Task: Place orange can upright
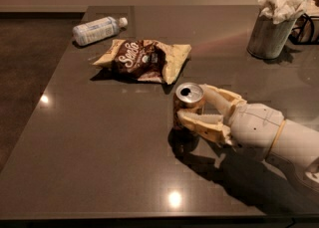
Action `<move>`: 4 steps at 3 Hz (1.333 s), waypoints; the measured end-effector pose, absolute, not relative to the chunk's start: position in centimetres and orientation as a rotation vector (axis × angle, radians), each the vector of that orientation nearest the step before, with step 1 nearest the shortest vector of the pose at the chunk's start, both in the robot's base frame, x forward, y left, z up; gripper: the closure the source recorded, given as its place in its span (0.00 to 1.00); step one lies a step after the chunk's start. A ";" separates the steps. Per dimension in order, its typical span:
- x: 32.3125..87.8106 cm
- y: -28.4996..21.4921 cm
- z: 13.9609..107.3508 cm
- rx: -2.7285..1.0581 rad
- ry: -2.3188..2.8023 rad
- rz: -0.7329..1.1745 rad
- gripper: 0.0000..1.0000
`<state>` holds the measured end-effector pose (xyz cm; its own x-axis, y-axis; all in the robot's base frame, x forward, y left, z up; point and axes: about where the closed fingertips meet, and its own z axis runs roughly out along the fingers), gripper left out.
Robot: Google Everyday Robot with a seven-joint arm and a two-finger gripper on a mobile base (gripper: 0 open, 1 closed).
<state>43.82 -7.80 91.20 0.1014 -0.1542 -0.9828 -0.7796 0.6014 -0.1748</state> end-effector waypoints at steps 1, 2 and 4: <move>44.0 -8.2 90.9 -0.825 1.423 0.562 0.27; 43.9 -7.9 91.0 -0.833 1.422 0.561 0.05; 43.9 -7.7 91.0 -0.836 1.421 0.561 0.00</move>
Offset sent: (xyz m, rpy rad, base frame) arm 0.0012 -0.0030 -0.0031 0.0156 0.0027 -0.0114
